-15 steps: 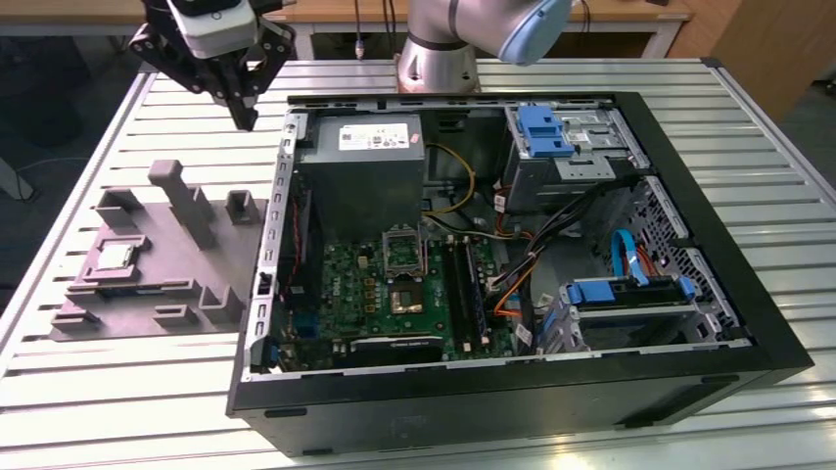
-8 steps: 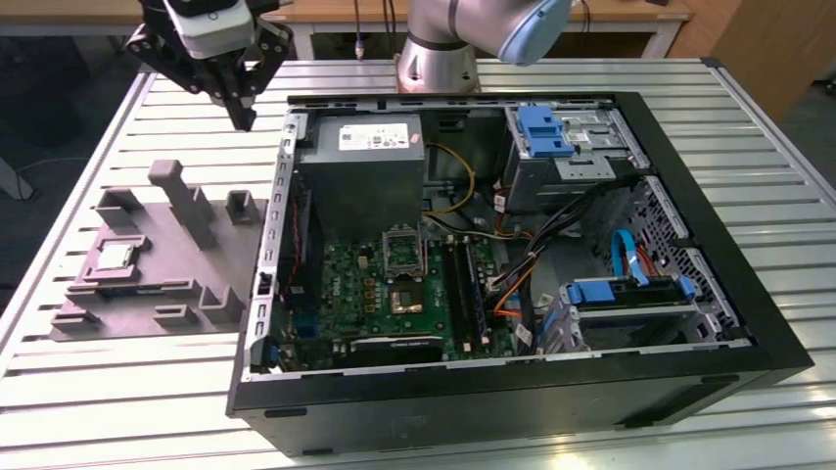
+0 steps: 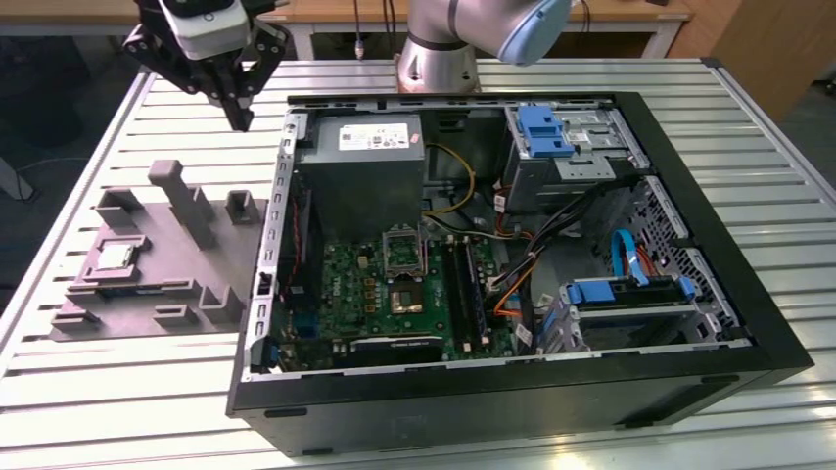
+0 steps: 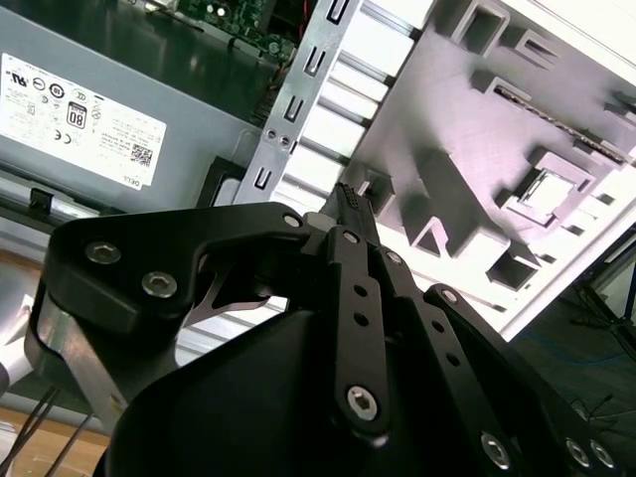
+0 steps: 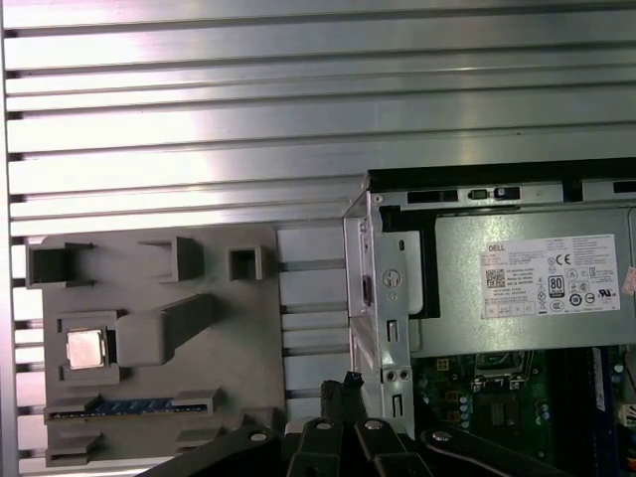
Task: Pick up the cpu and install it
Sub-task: 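Reach for the cpu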
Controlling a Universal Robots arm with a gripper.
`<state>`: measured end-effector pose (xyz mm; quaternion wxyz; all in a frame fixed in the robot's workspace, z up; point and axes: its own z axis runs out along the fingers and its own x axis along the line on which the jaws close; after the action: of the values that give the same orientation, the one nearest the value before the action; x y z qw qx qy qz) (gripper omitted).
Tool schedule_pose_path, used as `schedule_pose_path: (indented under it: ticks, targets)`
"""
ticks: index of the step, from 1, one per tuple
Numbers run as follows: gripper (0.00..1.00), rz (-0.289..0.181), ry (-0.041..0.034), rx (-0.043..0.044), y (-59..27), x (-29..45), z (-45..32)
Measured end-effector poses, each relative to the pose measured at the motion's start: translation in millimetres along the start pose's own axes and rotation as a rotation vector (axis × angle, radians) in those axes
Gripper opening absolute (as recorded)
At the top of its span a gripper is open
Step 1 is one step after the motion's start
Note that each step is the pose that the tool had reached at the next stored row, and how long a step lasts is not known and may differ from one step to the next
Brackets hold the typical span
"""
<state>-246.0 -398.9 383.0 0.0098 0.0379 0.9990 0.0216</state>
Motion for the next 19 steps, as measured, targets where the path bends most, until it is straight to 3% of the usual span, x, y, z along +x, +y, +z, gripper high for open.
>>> schedule_pose_path:
  ticks: [19]
  targets:
    - [0.11, 0.0, 0.0009, 0.0001, -0.8, 9.7, 1.5]
